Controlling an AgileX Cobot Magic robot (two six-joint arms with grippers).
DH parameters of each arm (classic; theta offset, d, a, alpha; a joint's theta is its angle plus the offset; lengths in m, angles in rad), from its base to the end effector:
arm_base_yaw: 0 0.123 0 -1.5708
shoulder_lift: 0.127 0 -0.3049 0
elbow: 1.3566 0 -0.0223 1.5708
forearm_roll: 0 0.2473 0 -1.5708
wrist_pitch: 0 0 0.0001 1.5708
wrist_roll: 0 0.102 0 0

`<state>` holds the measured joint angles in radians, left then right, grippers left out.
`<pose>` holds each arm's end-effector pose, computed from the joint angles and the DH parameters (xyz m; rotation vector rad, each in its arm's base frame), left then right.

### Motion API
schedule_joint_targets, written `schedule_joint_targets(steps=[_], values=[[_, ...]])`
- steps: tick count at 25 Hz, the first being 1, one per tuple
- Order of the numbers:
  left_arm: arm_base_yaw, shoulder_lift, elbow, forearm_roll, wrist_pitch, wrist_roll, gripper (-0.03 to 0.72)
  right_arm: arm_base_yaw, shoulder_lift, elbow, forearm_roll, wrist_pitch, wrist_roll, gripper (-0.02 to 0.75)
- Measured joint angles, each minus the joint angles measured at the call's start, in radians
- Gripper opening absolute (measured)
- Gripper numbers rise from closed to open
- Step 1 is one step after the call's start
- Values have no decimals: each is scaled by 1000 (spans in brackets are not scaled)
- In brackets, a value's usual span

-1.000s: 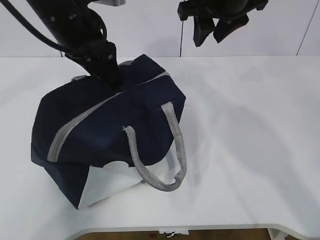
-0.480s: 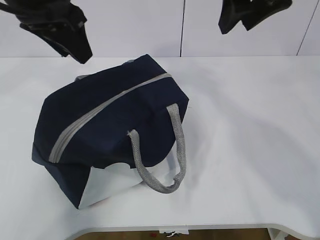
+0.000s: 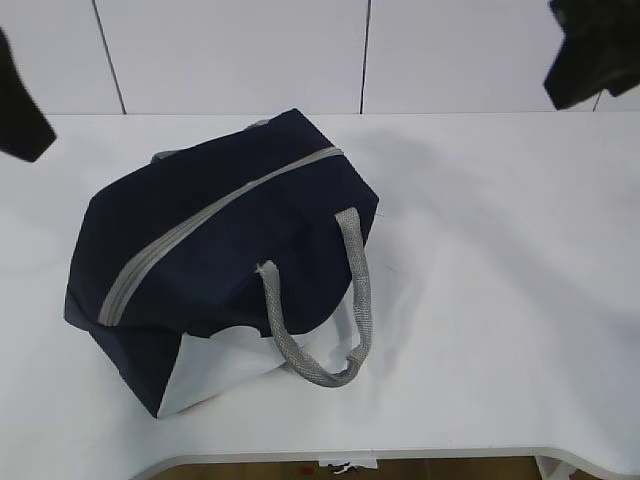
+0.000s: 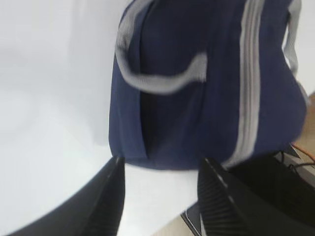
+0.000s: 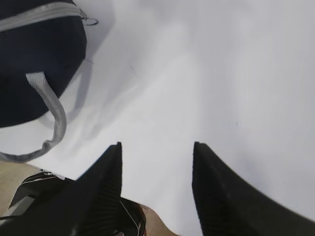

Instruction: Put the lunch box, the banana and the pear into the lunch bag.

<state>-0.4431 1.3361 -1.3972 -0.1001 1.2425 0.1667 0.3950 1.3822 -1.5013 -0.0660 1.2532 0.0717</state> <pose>0.2264 -0.1181 0.3945 0.7912 2.5552 -0.2255 0.2513 0.0978 0.4116 -0.4259 2.5808 0.0753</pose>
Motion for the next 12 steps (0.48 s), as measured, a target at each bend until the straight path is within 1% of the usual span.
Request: schedule_joint_targets(steps=[1, 2, 3, 4, 6, 7, 12], values=[[0, 0, 0, 0, 0, 0, 363, 0, -32, 28, -8, 0, -2, 368], [0, -58, 60, 1, 2, 0, 353, 0, -65, 56, -13, 0, -4, 368], [0, -87, 60, 1, 2, 0, 353, 0, -105, 89, -18, 0, -6, 367], [0, -87, 113, 1, 4, 0, 353, 0, -146, 121, -18, 0, -6, 367], [0, -87, 113, 1, 4, 0, 353, 0, -227, 183, -18, 0, -7, 367], [0, -283, 177, 5, 9, 0, 335, 0, -268, 213, -20, 2, -8, 367], [0, -471, 220, 9, 17, 0, 331, 0, -454, 318, -21, 4, -8, 367]])
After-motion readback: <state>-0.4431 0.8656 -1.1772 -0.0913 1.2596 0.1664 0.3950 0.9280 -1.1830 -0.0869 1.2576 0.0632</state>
